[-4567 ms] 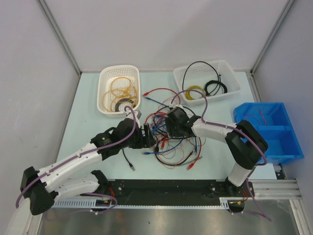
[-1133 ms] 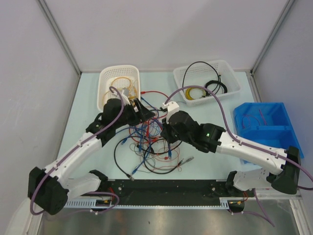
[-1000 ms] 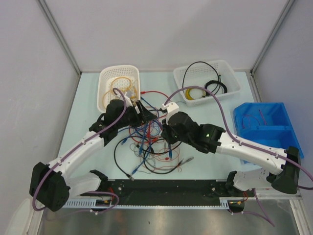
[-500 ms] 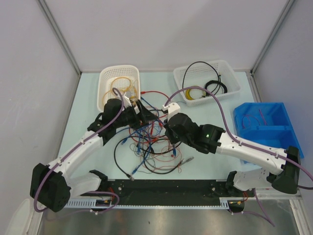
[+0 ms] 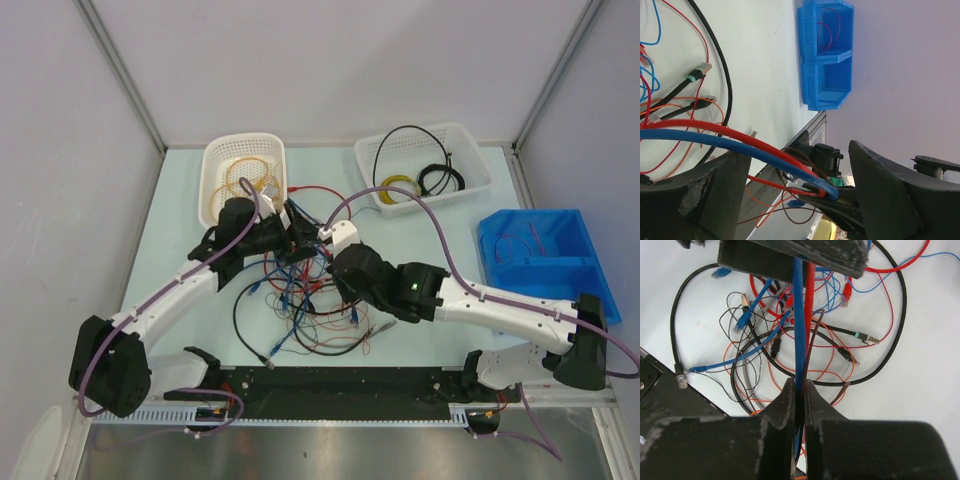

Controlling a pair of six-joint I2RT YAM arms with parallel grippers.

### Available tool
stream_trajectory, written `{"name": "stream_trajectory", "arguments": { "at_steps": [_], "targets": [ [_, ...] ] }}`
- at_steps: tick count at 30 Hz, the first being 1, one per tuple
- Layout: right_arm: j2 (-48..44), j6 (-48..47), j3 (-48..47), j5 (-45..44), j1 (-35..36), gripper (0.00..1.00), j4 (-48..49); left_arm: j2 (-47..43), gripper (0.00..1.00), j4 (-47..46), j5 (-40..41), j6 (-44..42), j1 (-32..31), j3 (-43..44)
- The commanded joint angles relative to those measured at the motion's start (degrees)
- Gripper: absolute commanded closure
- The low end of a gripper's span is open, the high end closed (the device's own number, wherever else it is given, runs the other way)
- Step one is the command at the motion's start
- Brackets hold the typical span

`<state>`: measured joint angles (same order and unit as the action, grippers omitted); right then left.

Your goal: Untangle the cables

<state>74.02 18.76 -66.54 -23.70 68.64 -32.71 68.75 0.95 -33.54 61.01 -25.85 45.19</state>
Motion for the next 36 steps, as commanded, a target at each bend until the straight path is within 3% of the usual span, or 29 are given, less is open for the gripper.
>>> {"name": "stream_trajectory", "arguments": {
  "at_steps": [1, 2, 5, 6, 10, 13, 14, 17, 22, 25, 26, 32, 36],
  "targets": [
    [0.7, -0.8, -0.2, -1.7, 2.1, 1.0, 3.3, 1.2, 0.21, -4.5, -2.2, 1.7, -1.1, 0.8],
    [0.7, -1.0, -0.3, -1.7, 2.9, 1.0, 4.2, 1.5, 0.25, -4.6, -2.1, 1.3, -1.5, 0.6],
    [0.6, -1.4, -0.3, -2.5, 4.0, 1.0, 4.9, 1.9, 0.56, -4.8, -1.4, 0.0, -1.8, 0.3],
    [0.4, -1.4, -0.2, -2.7, 4.3, 1.0, 4.8, 1.8, 0.74, -4.2, -0.9, -0.5, -1.8, 0.3],
    [-0.9, -1.5, -0.2, -3.6, 4.7, 1.0, 4.2, 1.7, 1.0, -2.2, 0.5, -3.4, -1.8, 1.8],
    [-2.3, -2.2, -0.3, -4.7, 5.0, 0.84, 3.9, 1.9, 1.0, -1.4, 2.0, -6.7, -1.6, 3.8],
    [-3.0, -2.6, -0.3, -5.3, 5.2, 0.67, 3.8, 2.3, 1.0, -1.3, 2.2, -7.6, -1.3, 5.4],
    [-7.5, -2.0, -0.3, -8.3, 5.4, 0.43, 2.9, 2.8, 1.0, 3.0, 3.7, -11.9, -0.4, 9.3],
    [-15.6, -0.6, 0.6, -12.9, 3.0, 0.24, 1.9, 1.3, 1.0, 7.8, 11.8, -20.0, 0.2, 11.2],
    [-18.7, 2.6, 2.6, -7.2, -2.4, 0.23, 3.7, 0.8, 1.0, 5.9, 10.9, -21.7, 0.1, 10.3],
    [-19.5, 3.6, 3.8, -4.6, -7.4, 0.23, 4.4, 0.5, 1.0, 3.7, 9.0, -21.8, 0.0, 9.0],
    [-19.4, 19.3, 11.9, 32.8, -30.2, 0.26, 19.5, -4.2, 1.0, -1.8, 5.2, -25.6, -0.7, 4.4],
    [-13.0, 26.5, 12.8, 42.2, -31.9, 0.26, 31.2, -7.9, 1.0, -2.8, 5.7, -30.0, -1.8, 2.9]
  ]
}}
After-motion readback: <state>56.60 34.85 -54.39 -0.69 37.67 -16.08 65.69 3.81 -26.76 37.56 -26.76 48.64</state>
